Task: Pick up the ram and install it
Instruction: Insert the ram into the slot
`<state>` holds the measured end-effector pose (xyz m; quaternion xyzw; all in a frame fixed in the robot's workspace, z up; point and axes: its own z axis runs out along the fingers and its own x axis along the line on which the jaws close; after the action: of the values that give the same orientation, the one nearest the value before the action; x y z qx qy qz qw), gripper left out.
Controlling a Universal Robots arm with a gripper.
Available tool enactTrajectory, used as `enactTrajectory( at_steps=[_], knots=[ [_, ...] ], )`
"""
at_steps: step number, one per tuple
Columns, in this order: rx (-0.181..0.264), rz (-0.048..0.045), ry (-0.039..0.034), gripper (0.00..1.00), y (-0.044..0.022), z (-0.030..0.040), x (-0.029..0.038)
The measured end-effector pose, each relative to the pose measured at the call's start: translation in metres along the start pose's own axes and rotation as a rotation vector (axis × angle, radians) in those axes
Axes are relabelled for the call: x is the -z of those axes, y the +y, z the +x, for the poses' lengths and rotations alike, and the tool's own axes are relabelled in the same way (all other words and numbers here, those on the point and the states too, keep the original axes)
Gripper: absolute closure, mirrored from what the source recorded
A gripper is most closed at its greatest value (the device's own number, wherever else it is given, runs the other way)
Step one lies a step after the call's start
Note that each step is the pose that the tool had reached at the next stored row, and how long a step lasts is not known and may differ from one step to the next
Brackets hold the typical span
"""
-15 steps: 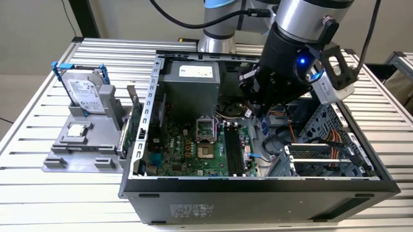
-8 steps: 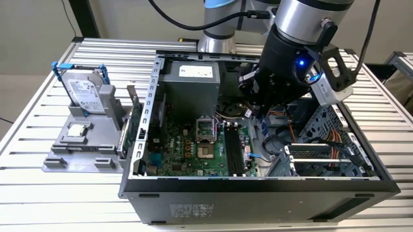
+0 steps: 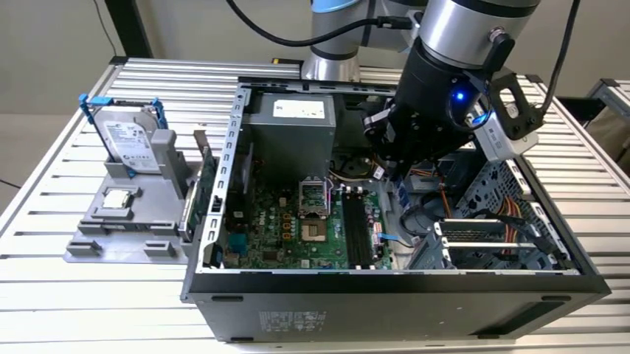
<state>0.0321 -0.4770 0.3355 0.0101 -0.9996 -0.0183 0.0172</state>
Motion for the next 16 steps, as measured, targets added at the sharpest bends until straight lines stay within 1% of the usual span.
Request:
enactTrajectory(
  at_steps=[8,13,16],
  knots=[
    [-0.001,0.0005,0.0001,1.00,0.0000,0.0002,-0.0006],
    [-0.002,0.0017,0.0001,1.00,0.0008,0.0044,-0.0029],
    [-0.003,0.0046,0.0000,1.00,0.0022,0.0080,-0.0049]
  ],
)
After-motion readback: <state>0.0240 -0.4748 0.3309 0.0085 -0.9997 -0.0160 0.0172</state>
